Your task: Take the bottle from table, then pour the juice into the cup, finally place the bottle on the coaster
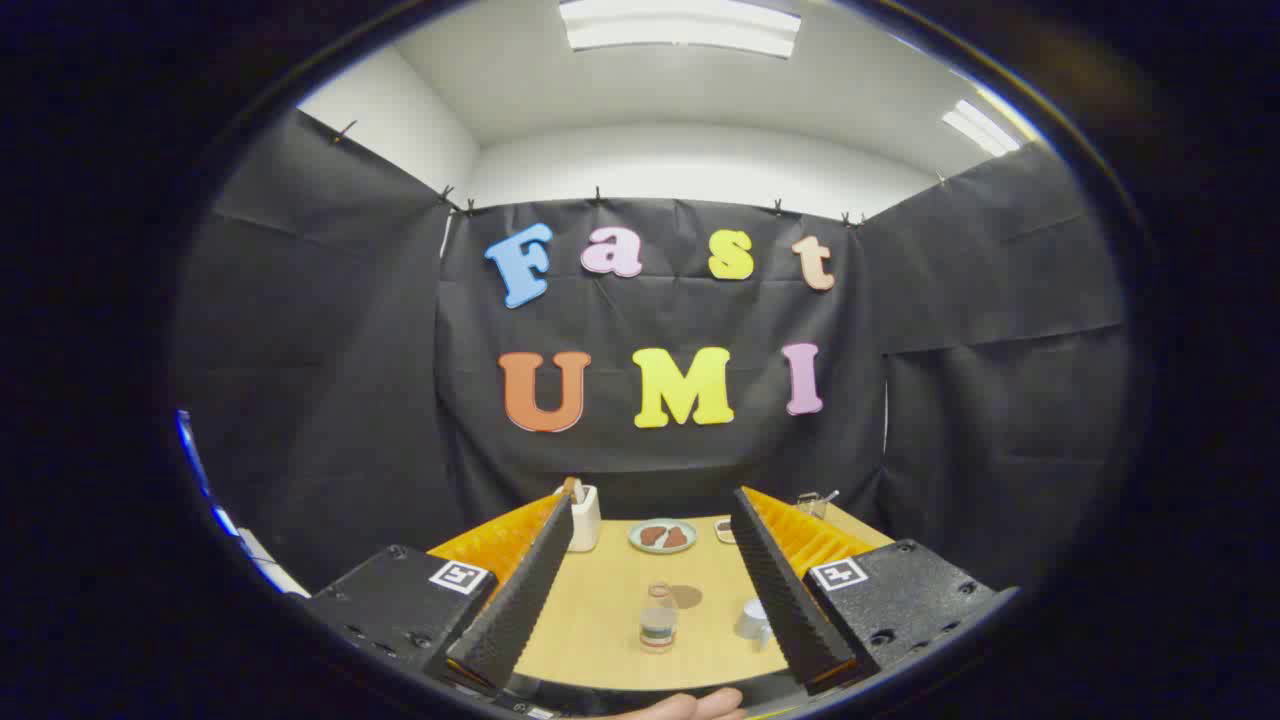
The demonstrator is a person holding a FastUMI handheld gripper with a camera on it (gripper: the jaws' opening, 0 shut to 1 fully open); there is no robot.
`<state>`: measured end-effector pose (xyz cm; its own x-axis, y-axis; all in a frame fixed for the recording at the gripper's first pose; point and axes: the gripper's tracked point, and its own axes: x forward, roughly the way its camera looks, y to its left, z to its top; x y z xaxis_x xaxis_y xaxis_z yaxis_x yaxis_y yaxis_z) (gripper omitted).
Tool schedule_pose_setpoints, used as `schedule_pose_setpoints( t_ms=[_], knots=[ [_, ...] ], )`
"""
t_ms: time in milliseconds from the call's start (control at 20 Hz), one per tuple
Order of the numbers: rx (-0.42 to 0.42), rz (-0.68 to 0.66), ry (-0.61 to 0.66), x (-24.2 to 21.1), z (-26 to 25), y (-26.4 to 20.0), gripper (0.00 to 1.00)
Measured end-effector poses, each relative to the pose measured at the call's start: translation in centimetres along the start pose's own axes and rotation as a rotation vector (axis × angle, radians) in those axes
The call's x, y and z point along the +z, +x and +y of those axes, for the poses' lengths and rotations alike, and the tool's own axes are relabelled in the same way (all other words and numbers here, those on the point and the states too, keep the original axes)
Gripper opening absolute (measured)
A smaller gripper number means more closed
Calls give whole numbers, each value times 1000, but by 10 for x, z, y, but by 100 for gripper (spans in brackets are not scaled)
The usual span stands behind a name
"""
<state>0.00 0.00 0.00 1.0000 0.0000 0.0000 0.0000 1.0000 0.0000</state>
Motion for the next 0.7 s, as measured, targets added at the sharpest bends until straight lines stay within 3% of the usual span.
schedule_pose_setpoints(
  t_ms=[700],
  knots=[
    [-11, 6, 11, -11, -14, 11, 100]
  ],
)
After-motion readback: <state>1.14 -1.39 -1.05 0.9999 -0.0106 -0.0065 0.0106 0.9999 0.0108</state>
